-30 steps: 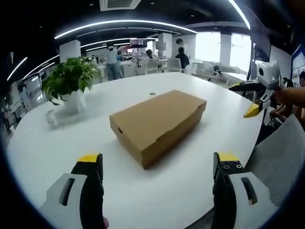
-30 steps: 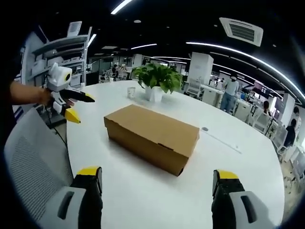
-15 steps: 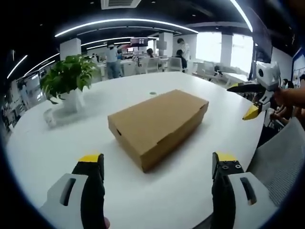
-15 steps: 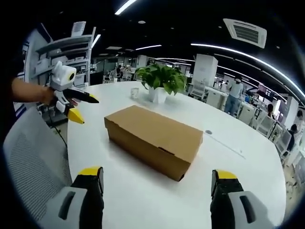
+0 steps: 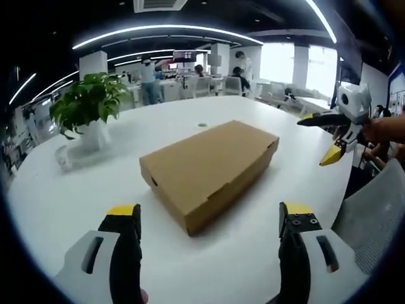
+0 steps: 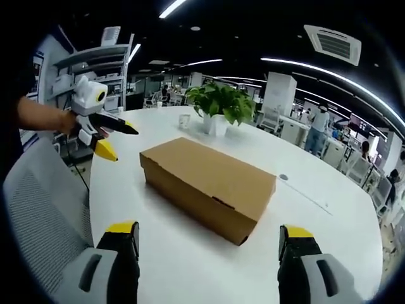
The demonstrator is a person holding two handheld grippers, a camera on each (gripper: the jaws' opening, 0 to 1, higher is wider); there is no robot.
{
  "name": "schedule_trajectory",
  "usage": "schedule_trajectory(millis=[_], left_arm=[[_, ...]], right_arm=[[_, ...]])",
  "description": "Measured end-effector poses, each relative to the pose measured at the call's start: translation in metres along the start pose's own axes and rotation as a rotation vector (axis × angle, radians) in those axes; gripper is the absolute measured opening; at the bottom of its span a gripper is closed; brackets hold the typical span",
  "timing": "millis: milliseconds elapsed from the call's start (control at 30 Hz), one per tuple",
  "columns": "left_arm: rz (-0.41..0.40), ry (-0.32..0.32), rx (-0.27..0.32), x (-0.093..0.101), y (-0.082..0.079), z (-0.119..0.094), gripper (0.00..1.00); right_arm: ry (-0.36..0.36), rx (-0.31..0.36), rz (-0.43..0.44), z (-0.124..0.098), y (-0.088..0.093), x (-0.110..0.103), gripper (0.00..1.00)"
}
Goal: Operate the shoe box by opening the lid, removing the specified soft item, and placing it in the target area until the item is outside and the box remains undamaged.
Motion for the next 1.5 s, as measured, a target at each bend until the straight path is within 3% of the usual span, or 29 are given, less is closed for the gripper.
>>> schedule_trajectory(millis=[700, 1500], left_arm=[[-0.03, -0.026, -0.011, -0.01, 0.001, 0.018, 0.78], [-0.049, -0.042, -0.057, -0.018, 0.006, 0.043, 0.75]], right_arm=[[-0.03, -0.004, -0.009, 0.026, -0.002, 0.01, 0.84], [-0.022, -0.061, 0.017, 0.063, 0.004, 0.025, 0.76]])
Point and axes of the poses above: the point that each gripper's makers call its tool centre point, and the gripper's own axes: z roughly forward along the fingers, x roughly to its right, y roughly out of its underside, the point moved 7 cm from there along -z, roughly backward along the fingers, and after that the axes turned 12 degrees about y, right-handed, at the moved point
